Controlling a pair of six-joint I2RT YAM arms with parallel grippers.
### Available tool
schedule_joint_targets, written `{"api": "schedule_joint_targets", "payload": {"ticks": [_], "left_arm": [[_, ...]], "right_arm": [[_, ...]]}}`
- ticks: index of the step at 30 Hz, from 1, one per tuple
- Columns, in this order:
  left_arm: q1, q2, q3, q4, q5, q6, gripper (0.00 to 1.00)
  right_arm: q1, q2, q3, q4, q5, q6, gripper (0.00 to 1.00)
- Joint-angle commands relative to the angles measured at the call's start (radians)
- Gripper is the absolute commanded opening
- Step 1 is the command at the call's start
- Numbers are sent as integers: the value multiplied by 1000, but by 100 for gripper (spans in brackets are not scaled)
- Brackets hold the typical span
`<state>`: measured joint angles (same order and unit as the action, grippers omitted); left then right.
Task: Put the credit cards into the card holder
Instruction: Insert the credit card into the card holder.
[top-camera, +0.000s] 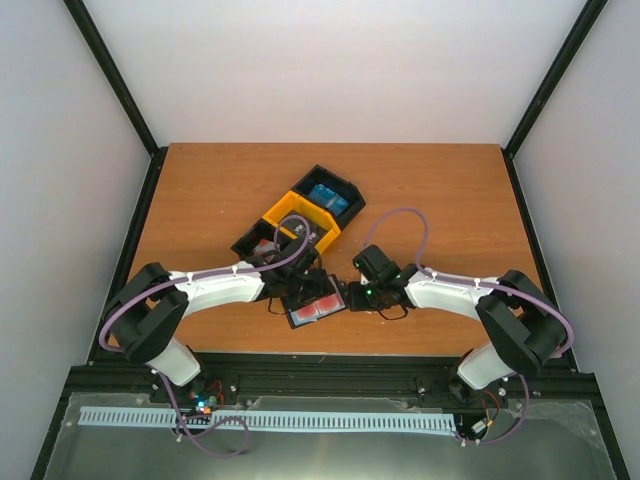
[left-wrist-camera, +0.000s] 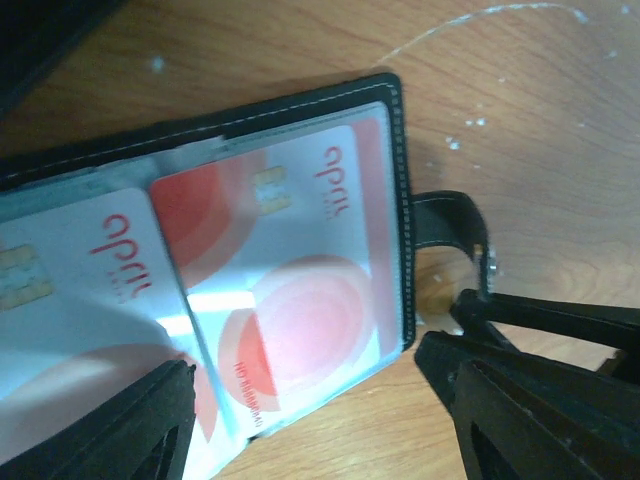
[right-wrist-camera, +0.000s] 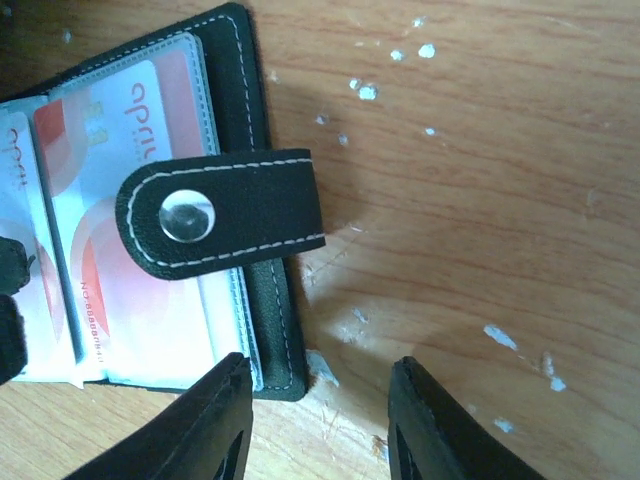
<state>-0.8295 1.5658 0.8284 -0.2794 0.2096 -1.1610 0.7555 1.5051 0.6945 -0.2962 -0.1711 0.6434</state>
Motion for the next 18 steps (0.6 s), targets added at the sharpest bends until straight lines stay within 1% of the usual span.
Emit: {"api": "schedule_joint_targets", "payload": {"ticks": [1,11,16,18], "left_arm": [[0,3,10,-70,-33,-32,72],[1,88,41,-57,-1,-43,72],[3,118,44,-27,21,-43,69],[3,119,43,-4,28,-26,65]], "right_arm": [[6,34,27,-23,0,-25,39],[13,89,43,-5,-27,-30,39],[13,99,44,4,-36,-33,38],[13,98,43,5,-37,-32,37]]}}
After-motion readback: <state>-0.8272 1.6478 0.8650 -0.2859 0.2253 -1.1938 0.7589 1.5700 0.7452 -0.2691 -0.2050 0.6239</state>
